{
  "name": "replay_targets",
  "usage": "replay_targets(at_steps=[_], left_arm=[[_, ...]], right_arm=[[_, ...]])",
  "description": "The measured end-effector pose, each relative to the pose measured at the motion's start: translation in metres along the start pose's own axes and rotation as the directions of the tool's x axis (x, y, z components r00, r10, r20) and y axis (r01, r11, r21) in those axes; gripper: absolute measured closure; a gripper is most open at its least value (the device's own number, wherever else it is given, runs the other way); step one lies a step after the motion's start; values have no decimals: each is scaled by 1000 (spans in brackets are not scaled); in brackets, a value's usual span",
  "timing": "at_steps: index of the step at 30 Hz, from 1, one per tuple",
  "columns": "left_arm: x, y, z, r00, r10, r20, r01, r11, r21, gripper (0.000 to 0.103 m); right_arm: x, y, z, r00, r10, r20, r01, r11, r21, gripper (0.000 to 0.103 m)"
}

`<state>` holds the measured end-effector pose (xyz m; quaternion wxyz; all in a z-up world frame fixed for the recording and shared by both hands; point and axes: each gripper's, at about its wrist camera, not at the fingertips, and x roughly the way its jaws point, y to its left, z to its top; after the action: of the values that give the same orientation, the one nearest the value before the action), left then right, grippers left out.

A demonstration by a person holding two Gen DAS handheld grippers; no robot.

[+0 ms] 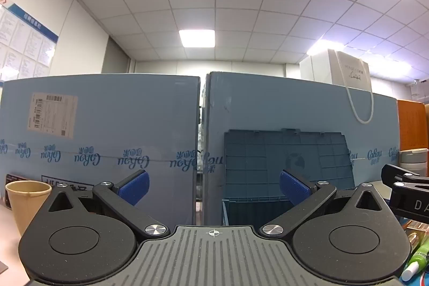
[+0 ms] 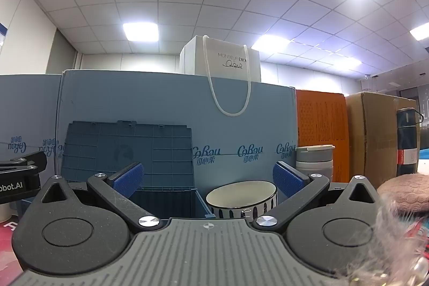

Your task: Organize rigid objects

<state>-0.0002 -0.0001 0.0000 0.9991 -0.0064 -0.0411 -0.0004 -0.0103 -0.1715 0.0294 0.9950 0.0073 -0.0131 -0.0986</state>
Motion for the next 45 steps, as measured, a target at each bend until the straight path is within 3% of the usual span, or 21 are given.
replay_targets(at_steps=[45], left_arm=[[1, 1, 0, 1000, -9, -9, 8, 1000, -13, 0]], right_arm=[[3, 0, -1, 1000, 0, -1, 0, 1000, 4, 0]])
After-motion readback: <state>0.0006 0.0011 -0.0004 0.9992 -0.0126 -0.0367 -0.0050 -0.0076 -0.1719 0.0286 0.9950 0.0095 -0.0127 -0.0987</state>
